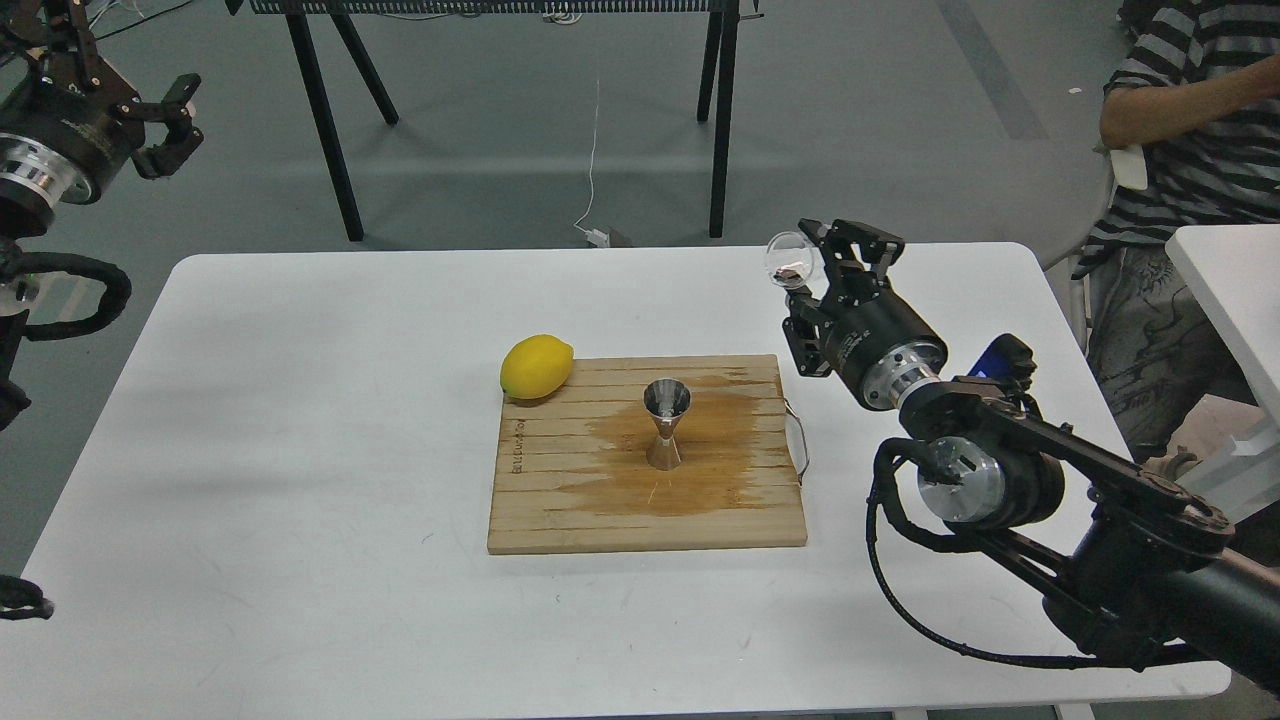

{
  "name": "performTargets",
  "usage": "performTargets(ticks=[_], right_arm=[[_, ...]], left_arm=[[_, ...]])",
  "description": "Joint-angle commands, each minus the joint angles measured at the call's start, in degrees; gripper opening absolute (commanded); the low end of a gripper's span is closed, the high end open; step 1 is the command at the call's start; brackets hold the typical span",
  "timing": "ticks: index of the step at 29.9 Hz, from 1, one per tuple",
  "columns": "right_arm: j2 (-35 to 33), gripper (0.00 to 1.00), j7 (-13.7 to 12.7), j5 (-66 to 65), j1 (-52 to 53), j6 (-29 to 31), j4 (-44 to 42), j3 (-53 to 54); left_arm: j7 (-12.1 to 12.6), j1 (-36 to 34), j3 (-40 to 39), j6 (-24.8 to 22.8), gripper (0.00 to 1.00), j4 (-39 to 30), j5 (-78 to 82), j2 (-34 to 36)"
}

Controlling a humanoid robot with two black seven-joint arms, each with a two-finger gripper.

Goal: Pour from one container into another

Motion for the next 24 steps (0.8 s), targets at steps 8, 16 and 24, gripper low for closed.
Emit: performTargets(ticks=[8,16,24], right_arm=[[1.73,0.38,-1.18,17.1,-19.78,12.35,-2.85,28.63],[11.3,0.39,-0.74,19.41,-22.68,12.87,-9.53,38.56],[14.73,0.39,-1.36,19.67,-20.42,21.21,-19.71,41.47]], left_arm=[[0.0,0.0,0.0,0.0,1.0,-0.09,0.0,0.03],[0.0,-0.35,0.08,0.0,1.0,-0.26,0.0,-0.14],[0.08,-0.97,0.17,0.0,1.0,-0.18,0.09,0.47]])
